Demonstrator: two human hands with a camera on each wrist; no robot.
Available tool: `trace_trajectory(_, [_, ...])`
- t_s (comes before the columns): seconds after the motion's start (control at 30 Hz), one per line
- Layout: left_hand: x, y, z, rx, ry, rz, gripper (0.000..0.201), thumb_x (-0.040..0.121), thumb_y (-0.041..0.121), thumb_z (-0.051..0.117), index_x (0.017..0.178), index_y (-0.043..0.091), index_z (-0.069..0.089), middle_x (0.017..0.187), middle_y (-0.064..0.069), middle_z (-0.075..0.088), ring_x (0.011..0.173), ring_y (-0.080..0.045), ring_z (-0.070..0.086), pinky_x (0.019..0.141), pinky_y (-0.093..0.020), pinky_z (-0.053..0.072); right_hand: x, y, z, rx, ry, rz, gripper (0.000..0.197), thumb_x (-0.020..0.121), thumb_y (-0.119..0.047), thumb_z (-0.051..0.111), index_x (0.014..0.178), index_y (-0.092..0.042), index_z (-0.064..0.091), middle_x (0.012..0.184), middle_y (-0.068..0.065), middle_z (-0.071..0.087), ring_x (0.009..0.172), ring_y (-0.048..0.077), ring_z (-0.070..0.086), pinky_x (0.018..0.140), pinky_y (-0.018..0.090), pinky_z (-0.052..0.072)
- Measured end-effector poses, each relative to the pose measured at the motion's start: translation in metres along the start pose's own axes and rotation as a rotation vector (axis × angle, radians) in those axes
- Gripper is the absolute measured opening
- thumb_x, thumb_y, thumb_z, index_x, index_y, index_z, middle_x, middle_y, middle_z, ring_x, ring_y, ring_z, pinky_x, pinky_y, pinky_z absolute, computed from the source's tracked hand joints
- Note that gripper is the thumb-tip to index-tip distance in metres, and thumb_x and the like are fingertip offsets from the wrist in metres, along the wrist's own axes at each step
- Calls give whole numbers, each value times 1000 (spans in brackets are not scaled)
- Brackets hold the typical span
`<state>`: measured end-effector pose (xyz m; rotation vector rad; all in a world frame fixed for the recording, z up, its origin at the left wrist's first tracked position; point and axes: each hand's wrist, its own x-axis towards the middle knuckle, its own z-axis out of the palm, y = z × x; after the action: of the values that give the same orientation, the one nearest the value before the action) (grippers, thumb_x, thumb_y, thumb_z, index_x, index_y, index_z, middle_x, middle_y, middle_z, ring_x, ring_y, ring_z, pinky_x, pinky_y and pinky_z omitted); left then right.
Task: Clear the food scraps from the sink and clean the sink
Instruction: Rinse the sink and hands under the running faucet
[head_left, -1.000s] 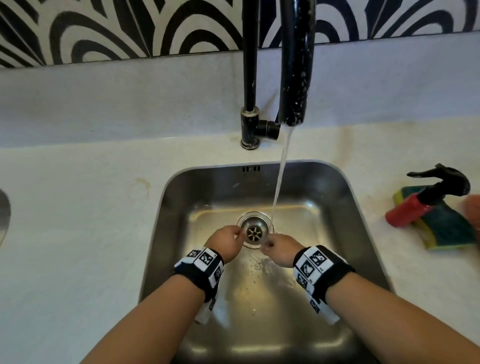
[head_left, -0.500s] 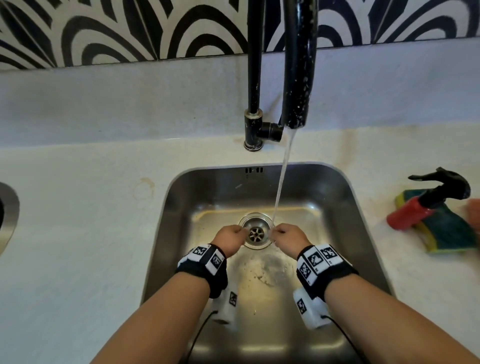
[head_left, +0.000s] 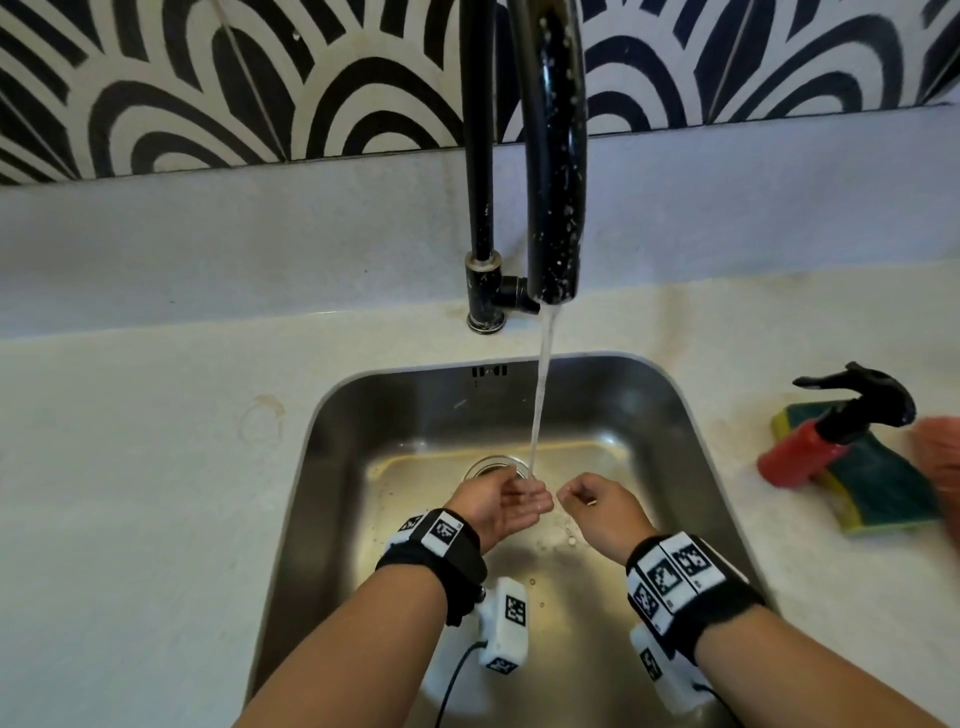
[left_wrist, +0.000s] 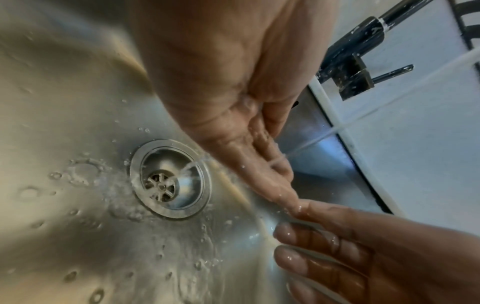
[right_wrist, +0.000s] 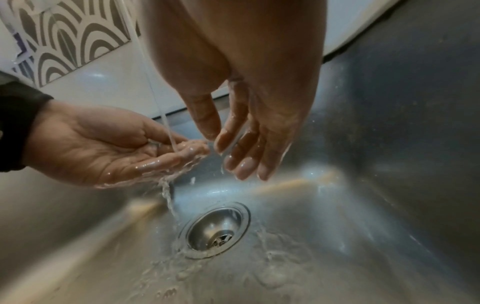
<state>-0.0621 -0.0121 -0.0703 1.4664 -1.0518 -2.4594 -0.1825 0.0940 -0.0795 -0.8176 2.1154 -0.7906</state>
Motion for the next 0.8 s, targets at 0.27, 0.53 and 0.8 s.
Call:
trace_trajectory(0.27, [2, 2, 4, 56, -42, -35, 43, 101, 28, 35, 74, 6, 60, 62, -6, 68, 54, -11, 66, 47, -18, 49, 1, 9, -5, -4, -48, 44, 14, 89, -22, 59, 76, -27, 59, 86, -1, 67, 88, 23, 65, 86, 34, 51])
trace_trajectory(0.53, [2, 19, -55, 706, 335, 208, 47, 99, 29, 42, 64, 8, 65, 49, -2, 64, 51, -16, 63, 58, -25, 51, -6, -17, 15, -138, -236, -41, 10, 91, -26, 56, 82, -26, 60, 96, -3, 65, 90, 15, 60, 74, 22, 44])
trace_trajectory(0.8, [-2, 19, -97, 1360, 490, 268, 37, 98, 22, 41, 131, 12, 53, 140, -7, 49, 127, -24, 47, 106, -28, 35, -3, -45, 27, -163, -230, -74, 26, 94, -27, 50, 93, -7, 68, 105, 9, 68, 98, 26, 63, 88, 34, 48])
